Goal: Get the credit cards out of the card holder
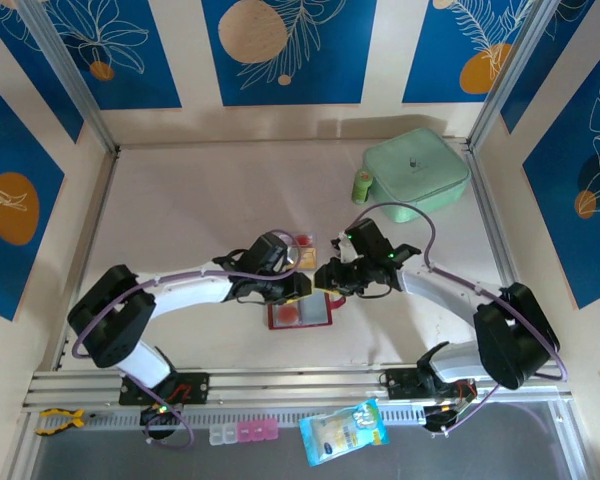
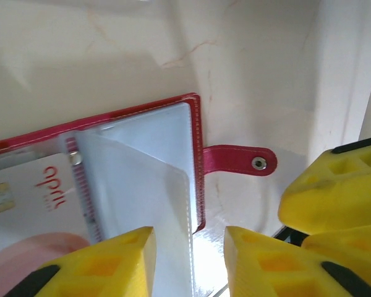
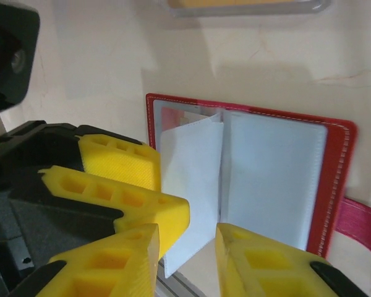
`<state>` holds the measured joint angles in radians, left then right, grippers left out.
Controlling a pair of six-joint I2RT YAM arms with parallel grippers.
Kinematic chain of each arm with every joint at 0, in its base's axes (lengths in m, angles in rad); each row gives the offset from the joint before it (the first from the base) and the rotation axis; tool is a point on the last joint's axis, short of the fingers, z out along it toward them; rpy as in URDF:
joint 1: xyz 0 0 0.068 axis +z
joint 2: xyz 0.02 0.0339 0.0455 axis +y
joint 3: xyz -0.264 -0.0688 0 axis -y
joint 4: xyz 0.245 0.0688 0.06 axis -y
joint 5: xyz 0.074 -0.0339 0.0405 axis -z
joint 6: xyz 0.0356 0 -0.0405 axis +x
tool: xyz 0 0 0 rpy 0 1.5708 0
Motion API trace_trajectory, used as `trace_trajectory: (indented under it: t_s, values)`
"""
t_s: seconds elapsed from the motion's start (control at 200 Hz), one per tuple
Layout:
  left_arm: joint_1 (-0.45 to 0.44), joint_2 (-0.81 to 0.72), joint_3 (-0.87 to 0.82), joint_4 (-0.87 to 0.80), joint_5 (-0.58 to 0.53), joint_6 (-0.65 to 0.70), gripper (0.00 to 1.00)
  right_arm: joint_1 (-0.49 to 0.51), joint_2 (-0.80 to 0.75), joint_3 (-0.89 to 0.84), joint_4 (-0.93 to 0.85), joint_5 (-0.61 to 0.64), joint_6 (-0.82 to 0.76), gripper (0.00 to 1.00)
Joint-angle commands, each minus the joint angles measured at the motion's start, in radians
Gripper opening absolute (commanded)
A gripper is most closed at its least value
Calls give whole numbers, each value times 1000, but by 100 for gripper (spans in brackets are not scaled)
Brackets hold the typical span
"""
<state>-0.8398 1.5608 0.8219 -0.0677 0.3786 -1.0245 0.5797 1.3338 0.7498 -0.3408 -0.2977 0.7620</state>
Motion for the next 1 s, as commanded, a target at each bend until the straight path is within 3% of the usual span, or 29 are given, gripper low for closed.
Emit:
trace_trajectory:
  t_s: [0.0,0.535,0.995]
  values:
    - [-23,35,42,-9,21,-3,39,-24,-51,-21,-75,24,-23,32]
    - [-45,104,92,-4,16,-3,42,-69,-125,-63,-106,21,-20,34]
    - [1,-42,-42,-58,-64,22,33,-6,-17,-68,9,-43,29,25]
